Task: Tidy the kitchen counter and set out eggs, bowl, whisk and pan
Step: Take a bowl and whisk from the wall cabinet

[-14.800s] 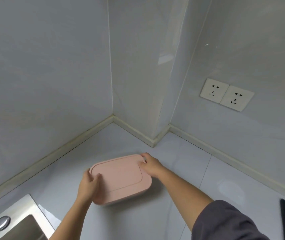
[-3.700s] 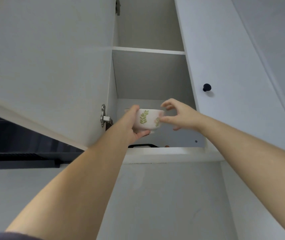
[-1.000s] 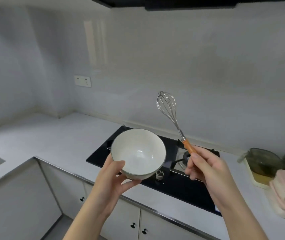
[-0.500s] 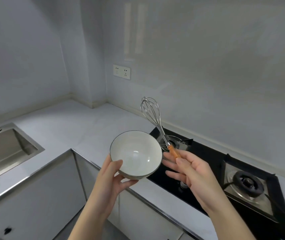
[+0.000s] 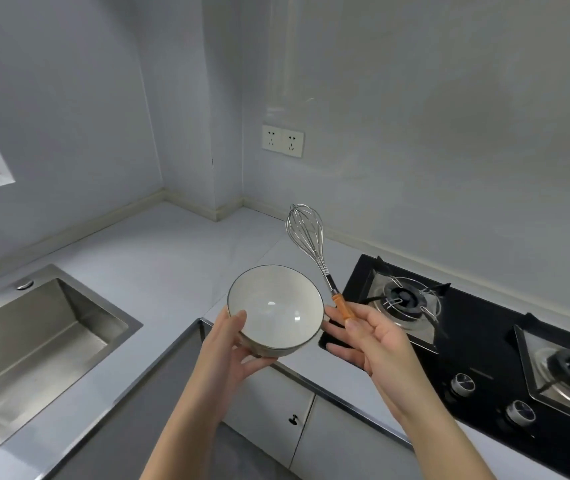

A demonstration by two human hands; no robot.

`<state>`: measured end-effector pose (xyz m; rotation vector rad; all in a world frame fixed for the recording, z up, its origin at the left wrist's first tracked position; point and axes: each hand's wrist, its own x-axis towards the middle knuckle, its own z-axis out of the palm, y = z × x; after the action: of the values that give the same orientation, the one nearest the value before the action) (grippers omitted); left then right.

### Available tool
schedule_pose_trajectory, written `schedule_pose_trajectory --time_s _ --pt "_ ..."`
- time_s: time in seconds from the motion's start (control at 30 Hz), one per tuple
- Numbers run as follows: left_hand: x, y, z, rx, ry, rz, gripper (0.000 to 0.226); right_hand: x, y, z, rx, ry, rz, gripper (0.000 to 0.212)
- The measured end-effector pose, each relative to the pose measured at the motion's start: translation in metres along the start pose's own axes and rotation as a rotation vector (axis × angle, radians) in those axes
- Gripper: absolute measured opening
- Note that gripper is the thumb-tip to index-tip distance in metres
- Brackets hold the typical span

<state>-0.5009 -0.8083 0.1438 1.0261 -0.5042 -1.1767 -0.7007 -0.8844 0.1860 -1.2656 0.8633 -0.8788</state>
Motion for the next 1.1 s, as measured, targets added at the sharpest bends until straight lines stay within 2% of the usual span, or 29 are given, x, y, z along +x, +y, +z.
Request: schedule_pose_trajectory --time_s 0.27,0.4,0.5,0.77,1.1 --pt "0.077 0.012 -0.044 -0.015 0.107 -0.057 0.045 0.086 0.033 0.039 0.021 -0.031 0.064 0.023" --pt "0.128 0.027 -0.068 -0.035 0.182 -0.081 0.023 0.146 0.044 0.060 -0.007 -0.117 0.090 0.023" --pt "0.163 0.037 -0.090 -0.061 0.249 -0.068 0.023 0.192 0.049 0.079 -0.057 -0.226 0.110 0.023" --pt "0.256 0.050 -0.162 -0.022 0.323 -0.118 0.028 0.284 0.066 0.123 -0.278 -0.335 0.214 0.023" --pt "0.393 0.051 -0.246 0.116 0.333 -0.276 0.039 0.412 0.111 0.165 -0.652 -0.300 0.328 0.027"
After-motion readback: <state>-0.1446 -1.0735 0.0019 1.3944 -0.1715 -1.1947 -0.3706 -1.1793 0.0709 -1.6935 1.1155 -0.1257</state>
